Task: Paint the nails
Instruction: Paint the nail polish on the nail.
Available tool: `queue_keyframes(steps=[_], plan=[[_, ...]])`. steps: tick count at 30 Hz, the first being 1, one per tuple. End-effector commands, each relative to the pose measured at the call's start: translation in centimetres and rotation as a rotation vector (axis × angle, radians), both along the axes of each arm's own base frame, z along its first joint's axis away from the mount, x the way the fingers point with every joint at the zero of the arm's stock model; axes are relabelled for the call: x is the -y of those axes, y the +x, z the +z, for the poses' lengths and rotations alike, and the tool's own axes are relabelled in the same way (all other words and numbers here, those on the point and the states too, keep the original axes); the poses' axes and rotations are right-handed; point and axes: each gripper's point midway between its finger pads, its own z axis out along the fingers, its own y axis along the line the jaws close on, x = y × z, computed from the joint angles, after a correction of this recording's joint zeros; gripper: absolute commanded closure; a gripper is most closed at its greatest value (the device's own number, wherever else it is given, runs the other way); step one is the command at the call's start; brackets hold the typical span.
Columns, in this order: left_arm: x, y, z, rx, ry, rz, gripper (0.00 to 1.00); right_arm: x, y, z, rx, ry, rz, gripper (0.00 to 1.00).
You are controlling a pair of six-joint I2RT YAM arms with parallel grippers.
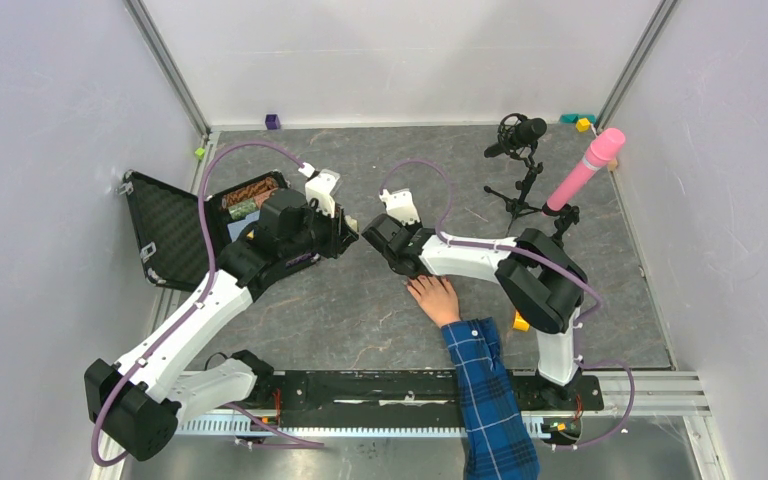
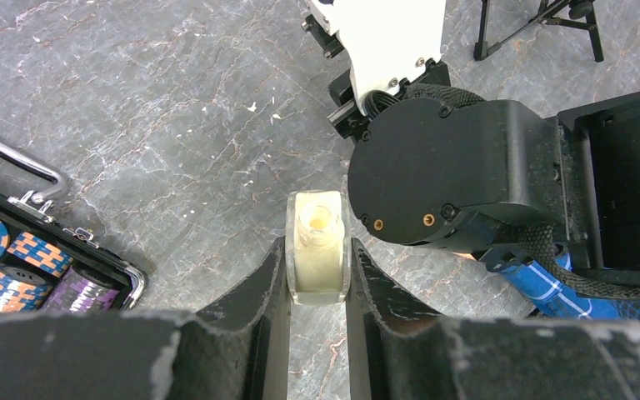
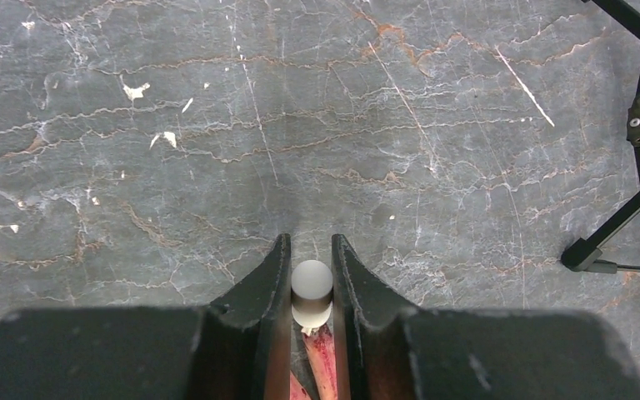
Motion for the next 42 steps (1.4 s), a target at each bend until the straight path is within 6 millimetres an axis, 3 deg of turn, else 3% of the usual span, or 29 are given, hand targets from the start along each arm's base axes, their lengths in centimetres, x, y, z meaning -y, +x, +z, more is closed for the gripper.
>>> queue_keyframes(steps=[1, 42], plan=[[-0.2, 0.3, 1.1, 0.046, -0.010, 0.005, 0.98, -0.4, 0.7, 0.6, 0.037, -0.002, -0.023, 1.00], [-0.4, 0.6, 0.5, 0.035, 0.009, 0.015, 0.97, -1.2, 2.0, 0.0, 0.065, -0.032, -0.029, 1.00]])
